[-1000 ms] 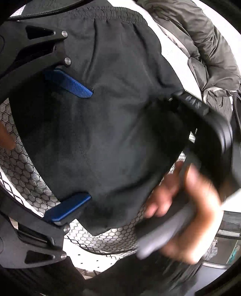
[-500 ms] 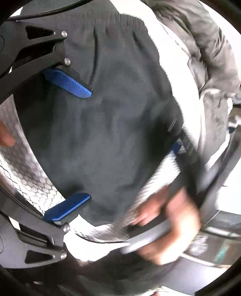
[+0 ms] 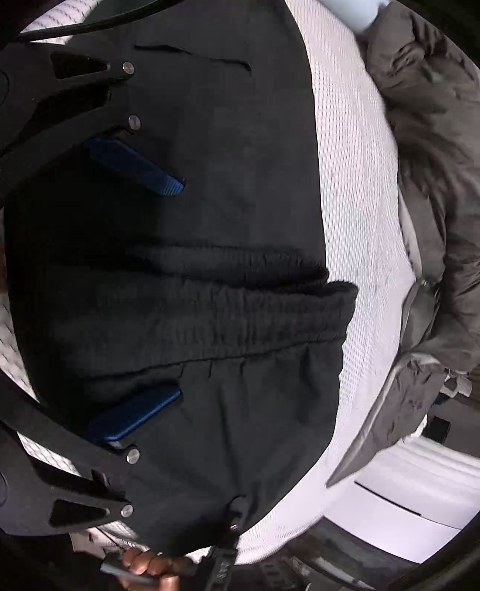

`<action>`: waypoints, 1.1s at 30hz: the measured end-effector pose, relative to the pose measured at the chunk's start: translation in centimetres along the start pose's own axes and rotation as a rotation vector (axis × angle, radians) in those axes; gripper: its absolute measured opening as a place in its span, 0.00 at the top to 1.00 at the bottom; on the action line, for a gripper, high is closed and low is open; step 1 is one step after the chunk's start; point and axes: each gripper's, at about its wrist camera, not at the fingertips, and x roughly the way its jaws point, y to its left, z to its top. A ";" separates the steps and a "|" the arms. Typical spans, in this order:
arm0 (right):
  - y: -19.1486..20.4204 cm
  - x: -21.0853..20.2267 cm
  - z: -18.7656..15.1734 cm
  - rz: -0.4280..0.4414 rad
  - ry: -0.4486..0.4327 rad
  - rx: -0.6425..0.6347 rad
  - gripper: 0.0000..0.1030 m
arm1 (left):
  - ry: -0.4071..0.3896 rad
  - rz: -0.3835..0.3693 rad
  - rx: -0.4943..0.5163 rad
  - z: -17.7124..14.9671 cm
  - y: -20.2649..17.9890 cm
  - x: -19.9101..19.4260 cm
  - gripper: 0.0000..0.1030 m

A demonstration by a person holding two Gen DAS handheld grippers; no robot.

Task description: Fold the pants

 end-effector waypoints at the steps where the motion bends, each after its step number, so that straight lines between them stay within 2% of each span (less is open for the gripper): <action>1: -0.2 0.5 0.6 -0.005 -0.006 0.006 0.91 | 0.008 -0.002 0.027 0.4 -0.6 0.3 0.02; 4: -1.5 1.3 1.3 -0.008 0.048 0.047 0.83 | 0.016 0.008 0.063 0.1 -1.7 0.4 0.06; 5: -2.1 1.2 0.9 -0.011 0.065 0.071 0.76 | 0.022 -0.005 0.053 0.1 -1.5 0.3 0.07; 9: -3.7 -1.4 -1.0 0.020 0.043 0.122 0.66 | 0.030 -0.054 -0.003 0.1 -0.8 -0.5 0.14; 14: -4.2 -4.0 -4.3 0.087 0.005 0.182 0.66 | 0.021 -0.059 0.028 -2.0 -1.1 -2.2 0.20; 16: -3.2 -3.2 -5.1 0.070 -0.001 0.171 0.66 | 0.026 -0.053 0.037 -2.0 -1.4 -2.1 0.20; 18: -2.7 -2.9 -5.6 0.037 0.013 0.136 0.82 | 0.028 -0.056 0.030 -1.8 -1.3 -2.0 0.20; 23: -2.2 -3.5 -6.1 0.045 0.072 0.073 0.82 | 0.027 -0.047 0.029 -1.6 -1.3 -1.9 0.20; 25: -2.3 -3.5 -6.2 0.043 0.082 0.057 0.79 | 0.012 -0.028 0.039 -1.5 -1.6 -2.2 0.20; 27: -2.8 -4.3 -6.1 0.056 0.055 0.075 0.75 | -0.026 -0.007 0.052 -1.3 -1.8 -3.1 0.20; 28: -2.8 -5.0 -5.8 0.048 0.009 0.082 0.72 | -0.054 -0.005 0.056 -1.3 -2.0 -3.8 0.20; 30: -2.8 -6.0 -5.4 0.034 -0.072 0.086 0.60 | -0.107 -0.035 0.062 -1.2 -2.3 -5.0 0.20; 33: -1.7 -7.2 -5.1 -0.083 -0.199 0.050 0.60 | -0.129 -0.068 0.092 -1.5 -3.7 -5.3 0.19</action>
